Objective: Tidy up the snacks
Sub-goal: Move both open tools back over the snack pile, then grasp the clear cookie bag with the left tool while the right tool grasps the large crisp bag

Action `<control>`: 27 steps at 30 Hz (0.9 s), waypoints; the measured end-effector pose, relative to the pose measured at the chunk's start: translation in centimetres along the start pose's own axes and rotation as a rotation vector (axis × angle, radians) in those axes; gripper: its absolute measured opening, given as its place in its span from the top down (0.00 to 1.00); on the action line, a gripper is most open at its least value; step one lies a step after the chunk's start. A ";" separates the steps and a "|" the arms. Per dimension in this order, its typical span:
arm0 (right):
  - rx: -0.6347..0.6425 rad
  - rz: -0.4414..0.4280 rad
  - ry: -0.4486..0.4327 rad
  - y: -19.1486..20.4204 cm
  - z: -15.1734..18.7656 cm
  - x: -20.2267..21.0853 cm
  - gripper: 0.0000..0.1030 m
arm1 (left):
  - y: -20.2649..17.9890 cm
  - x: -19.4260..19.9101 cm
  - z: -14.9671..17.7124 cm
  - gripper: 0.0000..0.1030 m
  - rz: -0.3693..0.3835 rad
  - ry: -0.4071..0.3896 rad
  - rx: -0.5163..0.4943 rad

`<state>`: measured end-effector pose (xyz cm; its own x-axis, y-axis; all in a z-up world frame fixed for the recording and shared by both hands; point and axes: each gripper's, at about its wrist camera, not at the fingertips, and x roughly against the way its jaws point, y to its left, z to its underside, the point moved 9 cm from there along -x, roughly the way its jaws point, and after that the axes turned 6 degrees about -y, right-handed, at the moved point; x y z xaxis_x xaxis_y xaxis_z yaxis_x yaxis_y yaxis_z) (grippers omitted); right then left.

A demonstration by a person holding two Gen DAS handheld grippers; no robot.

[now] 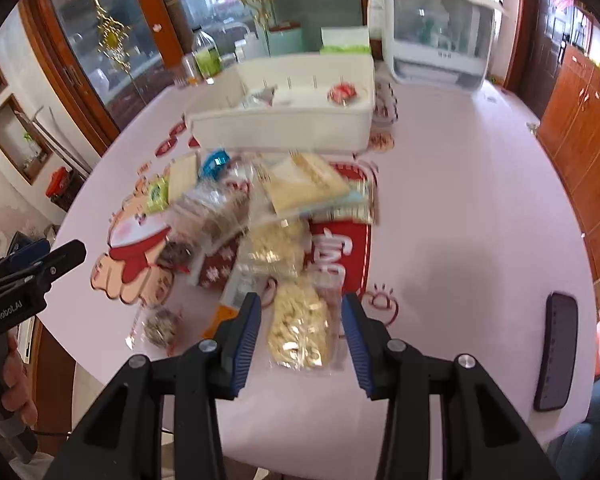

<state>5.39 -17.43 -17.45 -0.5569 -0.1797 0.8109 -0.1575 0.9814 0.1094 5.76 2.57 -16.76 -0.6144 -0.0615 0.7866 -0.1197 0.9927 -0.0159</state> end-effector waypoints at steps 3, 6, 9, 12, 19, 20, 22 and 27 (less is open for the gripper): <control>-0.014 0.001 0.033 -0.5 1.2 -1.0 0.59 | 0.0 -2.3 2.4 0.15 0.012 0.075 -0.002; -0.026 0.005 0.065 -1.0 2.2 -2.1 0.59 | -0.3 -4.6 4.9 0.15 0.057 0.175 0.028; -0.044 -0.008 0.097 -1.4 3.0 -3.1 0.59 | -0.6 -6.4 6.6 0.15 0.082 0.237 0.057; -0.065 -0.012 0.118 -1.8 3.6 -4.1 0.58 | -1.1 -7.7 7.7 0.15 0.100 0.274 0.076; -0.079 -0.012 0.177 -1.9 4.6 -6.8 0.55 | -2.7 -9.6 9.1 0.16 0.110 0.295 0.074; -0.068 -0.010 0.186 -1.7 4.6 -7.2 0.55 | -2.6 -9.9 9.0 0.16 0.109 0.294 0.076; -0.052 -0.011 0.197 -1.2 4.6 -8.0 0.55 | -2.5 -10.4 9.1 0.16 0.105 0.295 0.090; -0.016 0.005 0.201 -0.3 4.6 -10.0 0.38 | -1.9 -11.1 9.6 0.16 0.110 0.300 0.135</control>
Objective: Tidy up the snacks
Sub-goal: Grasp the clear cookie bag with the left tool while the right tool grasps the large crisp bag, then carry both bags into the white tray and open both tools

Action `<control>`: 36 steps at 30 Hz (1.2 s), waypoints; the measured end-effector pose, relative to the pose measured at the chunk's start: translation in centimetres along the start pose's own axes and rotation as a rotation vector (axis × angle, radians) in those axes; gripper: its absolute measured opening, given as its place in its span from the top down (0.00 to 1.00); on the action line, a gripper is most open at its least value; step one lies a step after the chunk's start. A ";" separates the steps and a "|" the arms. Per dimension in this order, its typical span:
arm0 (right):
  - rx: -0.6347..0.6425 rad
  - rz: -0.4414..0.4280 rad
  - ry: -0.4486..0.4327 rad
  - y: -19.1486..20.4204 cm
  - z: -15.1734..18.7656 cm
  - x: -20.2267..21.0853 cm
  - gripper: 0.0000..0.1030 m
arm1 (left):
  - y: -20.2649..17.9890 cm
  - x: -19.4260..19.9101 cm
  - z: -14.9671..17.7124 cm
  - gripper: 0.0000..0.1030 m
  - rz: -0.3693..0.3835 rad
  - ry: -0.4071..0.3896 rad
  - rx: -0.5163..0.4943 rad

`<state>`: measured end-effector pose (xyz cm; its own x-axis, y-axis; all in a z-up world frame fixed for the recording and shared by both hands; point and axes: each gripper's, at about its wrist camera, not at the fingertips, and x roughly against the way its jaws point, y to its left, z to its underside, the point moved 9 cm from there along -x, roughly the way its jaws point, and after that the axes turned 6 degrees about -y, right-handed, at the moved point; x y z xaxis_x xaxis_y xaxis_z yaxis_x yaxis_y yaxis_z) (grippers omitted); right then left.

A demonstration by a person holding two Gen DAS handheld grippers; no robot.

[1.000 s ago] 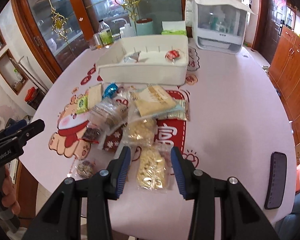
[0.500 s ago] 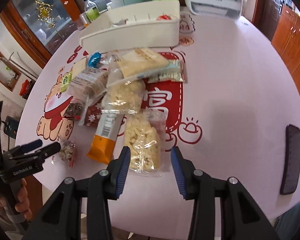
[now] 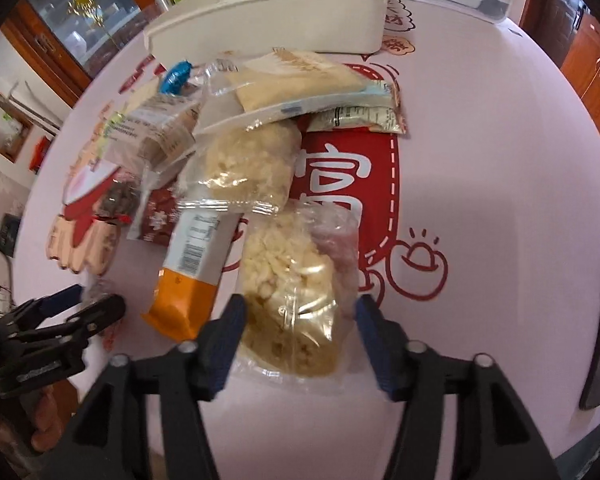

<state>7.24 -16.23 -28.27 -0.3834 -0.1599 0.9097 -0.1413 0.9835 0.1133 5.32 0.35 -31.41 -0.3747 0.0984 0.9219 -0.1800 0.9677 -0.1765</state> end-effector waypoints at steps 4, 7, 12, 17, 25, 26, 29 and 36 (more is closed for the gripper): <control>0.015 0.017 0.036 0.5 0.3 -1.7 0.35 | 0.2 -0.2 0.3 0.16 -0.031 -0.006 -0.024; 0.083 0.059 0.018 1.2 0.5 -1.9 0.34 | 0.1 -0.3 0.2 0.20 -0.039 -0.010 -0.029; 0.109 0.088 0.007 1.2 0.9 -1.8 0.41 | 0.9 0.2 0.5 0.29 -0.056 -0.017 -0.042; 0.112 0.091 0.016 0.9 1.1 -1.7 0.42 | 1.2 0.9 1.1 0.42 -0.028 -0.006 -0.049; 0.157 0.093 0.003 2.1 1.7 -0.3 0.42 | 0.2 3.0 0.9 0.47 -0.044 -0.044 -0.130; 0.163 0.094 -0.003 2.3 1.8 0.1 0.42 | 0.0 3.9 0.6 0.47 -0.052 -0.071 -0.152; 0.178 0.088 -0.023 3.0 1.4 1.1 0.42 | -0.9 5.8 -0.8 0.47 -0.064 -0.136 -0.205; 0.204 0.088 -0.084 3.5 -0.3 3.5 0.42 | -3.0 9.4 -4.6 0.47 -0.045 -0.241 -0.247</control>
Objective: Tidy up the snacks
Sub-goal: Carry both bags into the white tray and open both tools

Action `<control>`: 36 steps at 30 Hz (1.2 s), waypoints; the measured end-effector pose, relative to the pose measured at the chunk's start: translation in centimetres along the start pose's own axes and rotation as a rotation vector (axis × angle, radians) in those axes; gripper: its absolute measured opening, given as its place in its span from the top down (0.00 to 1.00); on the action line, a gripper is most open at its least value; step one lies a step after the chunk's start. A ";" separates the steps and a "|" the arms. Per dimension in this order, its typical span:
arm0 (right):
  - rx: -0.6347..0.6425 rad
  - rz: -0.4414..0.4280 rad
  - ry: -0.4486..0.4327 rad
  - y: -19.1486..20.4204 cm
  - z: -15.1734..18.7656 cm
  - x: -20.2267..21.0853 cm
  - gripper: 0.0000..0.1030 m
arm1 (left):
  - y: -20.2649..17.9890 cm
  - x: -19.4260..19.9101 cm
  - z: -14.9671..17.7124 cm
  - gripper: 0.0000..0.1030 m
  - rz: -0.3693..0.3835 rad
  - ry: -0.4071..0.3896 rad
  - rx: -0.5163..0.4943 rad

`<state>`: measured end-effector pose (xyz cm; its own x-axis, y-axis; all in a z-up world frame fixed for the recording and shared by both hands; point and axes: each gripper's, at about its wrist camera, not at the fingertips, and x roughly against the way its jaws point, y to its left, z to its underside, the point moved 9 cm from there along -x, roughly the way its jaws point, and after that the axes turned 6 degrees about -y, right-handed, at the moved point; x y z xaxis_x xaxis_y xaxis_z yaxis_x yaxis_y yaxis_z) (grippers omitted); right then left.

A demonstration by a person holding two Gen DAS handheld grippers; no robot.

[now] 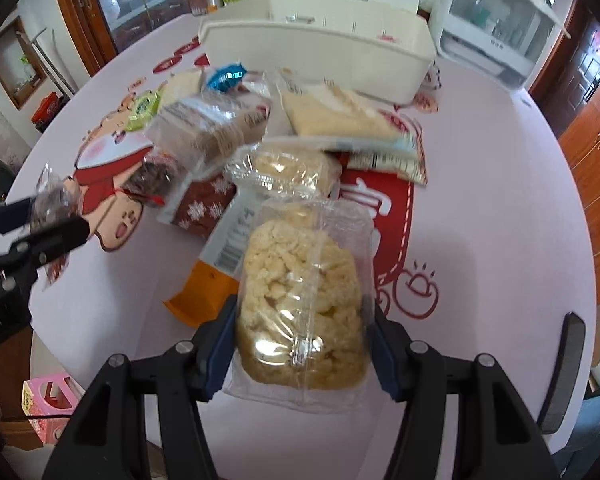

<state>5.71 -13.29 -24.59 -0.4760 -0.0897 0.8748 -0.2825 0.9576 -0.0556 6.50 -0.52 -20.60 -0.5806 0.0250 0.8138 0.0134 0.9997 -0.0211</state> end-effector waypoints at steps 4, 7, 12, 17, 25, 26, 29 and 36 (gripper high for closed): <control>-0.002 0.003 -0.046 -0.4 -1.5 1.6 0.42 | 0.1 1.7 -3.2 0.47 0.056 -0.035 0.051; -0.017 0.005 -0.100 -1.0 -3.0 3.6 0.42 | 0.2 2.8 -5.4 0.47 0.109 -0.059 0.091; -0.073 -0.015 -0.186 -2.0 -6.1 7.1 0.42 | -0.1 5.0 -9.6 0.47 0.173 -0.102 0.097; -0.084 -0.031 -0.255 -2.2 -9.7 10.0 0.42 | 0.7 7.2 -14.9 0.47 0.187 -0.128 0.059; -0.076 -0.021 -0.349 -3.5 -16.6 14.6 0.42 | 2.6 10.6 -23.5 0.46 0.172 -0.198 -0.003; -0.081 -0.022 -0.361 -3.7 -17.6 15.2 0.42 | 2.7 10.8 -24.3 0.46 0.169 -0.201 -0.011; -0.088 -0.011 -0.395 -4.4 -20.5 16.5 0.42 | 3.0 11.0 -26.9 0.46 0.151 -0.211 -0.039; -0.113 0.022 -0.445 -6.2 -27.4 18.1 0.42 | 2.9 10.1 -32.7 0.46 0.126 -0.213 -0.087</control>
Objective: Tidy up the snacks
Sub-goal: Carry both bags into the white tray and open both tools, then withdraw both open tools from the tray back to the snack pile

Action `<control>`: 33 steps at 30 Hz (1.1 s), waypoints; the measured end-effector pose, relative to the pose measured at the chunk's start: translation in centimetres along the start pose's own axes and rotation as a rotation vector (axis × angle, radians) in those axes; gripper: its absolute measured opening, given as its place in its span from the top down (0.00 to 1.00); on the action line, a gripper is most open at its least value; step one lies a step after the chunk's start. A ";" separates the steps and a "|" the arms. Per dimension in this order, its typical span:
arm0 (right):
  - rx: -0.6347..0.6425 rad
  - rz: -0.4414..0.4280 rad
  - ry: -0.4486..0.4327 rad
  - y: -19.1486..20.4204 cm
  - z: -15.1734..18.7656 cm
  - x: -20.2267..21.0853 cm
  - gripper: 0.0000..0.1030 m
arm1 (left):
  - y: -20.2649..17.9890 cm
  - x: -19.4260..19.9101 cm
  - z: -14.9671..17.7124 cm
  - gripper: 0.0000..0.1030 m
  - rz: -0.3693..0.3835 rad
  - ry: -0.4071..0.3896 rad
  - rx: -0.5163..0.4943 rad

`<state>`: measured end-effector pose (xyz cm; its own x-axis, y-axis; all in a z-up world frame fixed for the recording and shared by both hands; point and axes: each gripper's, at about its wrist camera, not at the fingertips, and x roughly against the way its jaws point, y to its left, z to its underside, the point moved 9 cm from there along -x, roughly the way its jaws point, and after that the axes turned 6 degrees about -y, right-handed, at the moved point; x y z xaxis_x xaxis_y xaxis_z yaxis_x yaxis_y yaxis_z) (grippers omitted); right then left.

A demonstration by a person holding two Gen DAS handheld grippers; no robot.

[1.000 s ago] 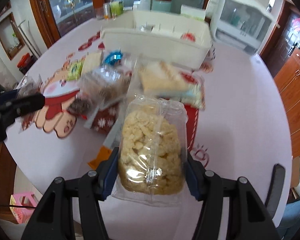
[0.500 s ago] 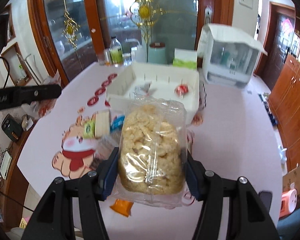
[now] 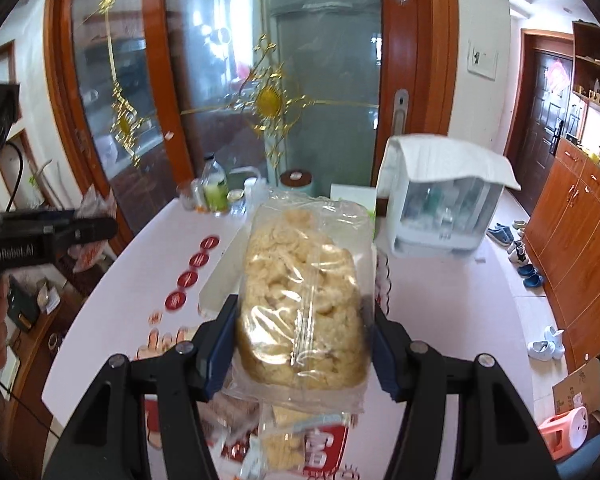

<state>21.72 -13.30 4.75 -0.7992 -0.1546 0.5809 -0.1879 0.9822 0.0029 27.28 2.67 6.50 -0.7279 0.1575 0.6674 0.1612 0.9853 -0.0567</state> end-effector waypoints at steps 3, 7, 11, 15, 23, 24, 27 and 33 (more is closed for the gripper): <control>-0.036 0.005 0.003 -0.7 -2.4 -1.7 0.42 | 0.2 -1.8 -1.9 0.46 -0.010 -0.003 -0.018; -0.080 0.021 0.025 -1.5 -4.5 -4.7 0.42 | 0.6 -5.4 -3.2 0.46 0.016 0.032 0.007; -0.127 0.027 0.086 -2.3 -4.5 -9.0 0.42 | 0.9 -11.0 -2.7 0.46 0.035 0.108 0.022; -0.160 0.034 0.146 -2.9 -3.6 -13.4 0.42 | 0.6 -16.2 -1.2 0.46 0.054 0.174 0.015; -0.201 0.043 0.260 -3.8 0.1 -21.0 0.42 | 0.3 -25.1 1.7 0.39 0.088 0.271 0.023; -0.202 0.036 0.264 -3.8 0.5 -21.7 0.42 | 0.4 -26.0 2.1 0.33 0.091 0.284 0.032; -0.216 0.026 0.269 -4.1 1.5 -23.6 0.41 | 0.8 -28.1 3.5 0.20 0.109 0.323 0.075; -0.270 0.004 0.316 -4.6 4.0 -25.9 0.33 | 2.3 -29.0 5.2 0.18 0.113 0.315 0.158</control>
<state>41.02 -14.24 -13.52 -0.5775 -0.1515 0.8022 0.0053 0.9819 0.1892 45.31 0.76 -16.84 -0.4668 0.2623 0.8445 0.1059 0.9647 -0.2411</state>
